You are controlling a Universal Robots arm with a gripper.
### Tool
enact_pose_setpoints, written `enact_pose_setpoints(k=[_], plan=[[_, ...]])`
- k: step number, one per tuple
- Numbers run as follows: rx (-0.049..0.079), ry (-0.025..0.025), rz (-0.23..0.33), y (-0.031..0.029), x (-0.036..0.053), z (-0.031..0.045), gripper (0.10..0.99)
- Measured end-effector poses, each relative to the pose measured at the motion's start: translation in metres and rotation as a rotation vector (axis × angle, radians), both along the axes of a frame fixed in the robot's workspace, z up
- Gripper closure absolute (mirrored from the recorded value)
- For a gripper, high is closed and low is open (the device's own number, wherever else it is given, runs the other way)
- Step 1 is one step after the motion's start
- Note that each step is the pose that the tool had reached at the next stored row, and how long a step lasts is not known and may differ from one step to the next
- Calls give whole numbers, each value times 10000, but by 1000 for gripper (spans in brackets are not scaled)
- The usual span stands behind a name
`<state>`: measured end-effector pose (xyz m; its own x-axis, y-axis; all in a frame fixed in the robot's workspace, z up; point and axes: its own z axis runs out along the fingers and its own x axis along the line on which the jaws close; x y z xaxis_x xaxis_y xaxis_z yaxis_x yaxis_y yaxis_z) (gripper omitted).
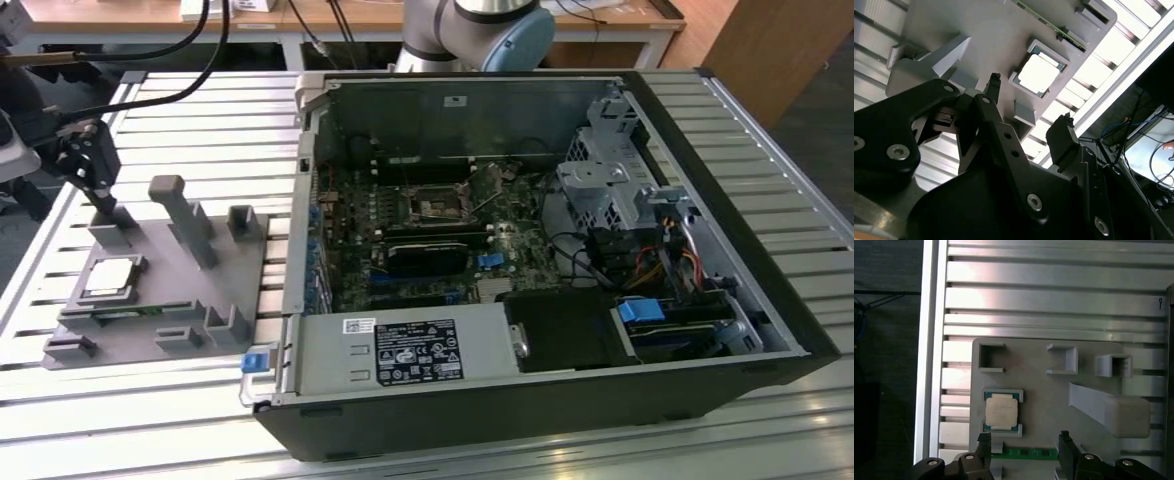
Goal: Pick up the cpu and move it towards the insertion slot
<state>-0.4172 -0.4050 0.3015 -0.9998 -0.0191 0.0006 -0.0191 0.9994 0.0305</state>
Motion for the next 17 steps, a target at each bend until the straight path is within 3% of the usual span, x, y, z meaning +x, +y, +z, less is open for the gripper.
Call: enact_pose_setpoints(k=[17], plan=[[-1,1,0,0,-6,-89,439]])
